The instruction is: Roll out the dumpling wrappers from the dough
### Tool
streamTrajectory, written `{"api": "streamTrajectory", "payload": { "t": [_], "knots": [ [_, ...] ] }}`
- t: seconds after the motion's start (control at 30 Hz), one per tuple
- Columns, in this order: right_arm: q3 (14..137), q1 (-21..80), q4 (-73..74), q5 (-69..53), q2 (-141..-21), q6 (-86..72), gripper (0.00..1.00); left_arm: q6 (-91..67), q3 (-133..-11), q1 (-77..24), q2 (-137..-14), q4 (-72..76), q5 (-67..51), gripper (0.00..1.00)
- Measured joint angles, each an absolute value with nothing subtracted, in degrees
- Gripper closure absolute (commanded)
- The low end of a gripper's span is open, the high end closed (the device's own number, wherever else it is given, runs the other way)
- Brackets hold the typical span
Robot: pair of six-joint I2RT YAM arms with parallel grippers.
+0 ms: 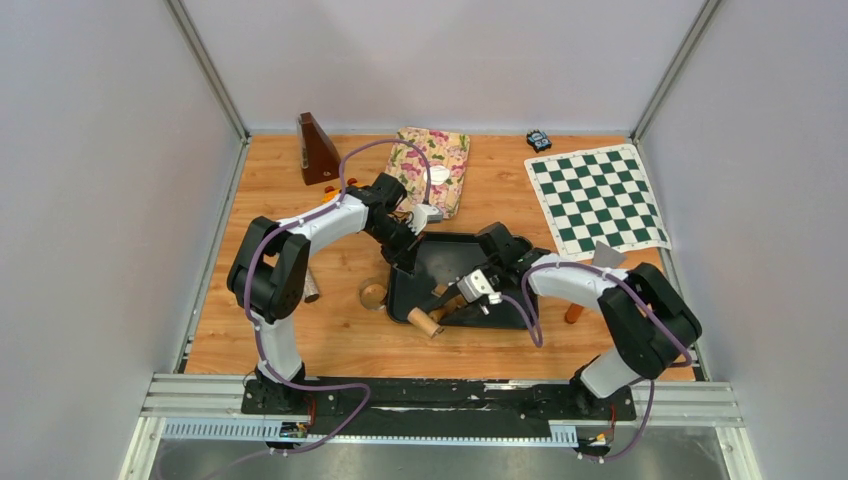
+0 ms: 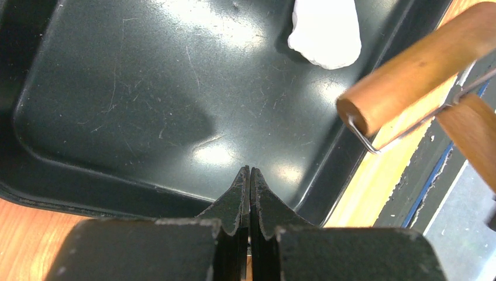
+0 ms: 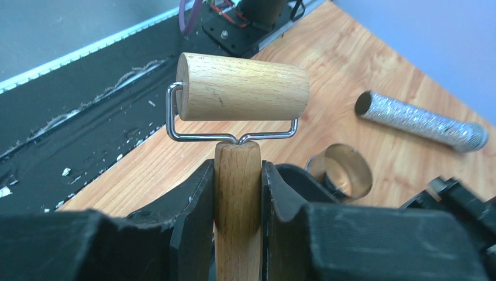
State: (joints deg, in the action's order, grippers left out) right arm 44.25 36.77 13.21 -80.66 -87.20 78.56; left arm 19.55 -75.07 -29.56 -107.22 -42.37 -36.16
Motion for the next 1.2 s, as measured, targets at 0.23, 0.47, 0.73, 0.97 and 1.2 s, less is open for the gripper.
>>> {"api": "streamTrajectory", "payload": {
  "t": [0.23, 0.47, 0.73, 0.97, 1.2],
  "knots": [
    [41.6, 34.8, 10.8, -79.2, -91.7, 79.4, 1.0, 19.7, -75.1, -29.6, -107.2, -42.5, -36.2, 1.0],
    [41.6, 28.6, 8.7, -78.9, -92.8, 79.6, 1.0, 19.7, -75.1, -29.6, -107.2, -42.5, -36.2, 1.0],
    [41.6, 25.8, 8.6, -75.9, -93.1, 78.8, 1.0, 19.7, -75.1, -29.6, -107.2, -42.5, -36.5, 1.0],
    [48.6, 24.6, 12.0, -64.3, -83.4, 59.3, 1.0, 20.0, -77.1, -29.6, -103.7, -45.1, -35.4, 0.72],
    [72.3, 24.3, 23.4, -48.0, -76.9, 38.5, 1.0, 22.1, -86.4, -27.9, -94.9, -48.6, -33.7, 0.24]
  ]
}}
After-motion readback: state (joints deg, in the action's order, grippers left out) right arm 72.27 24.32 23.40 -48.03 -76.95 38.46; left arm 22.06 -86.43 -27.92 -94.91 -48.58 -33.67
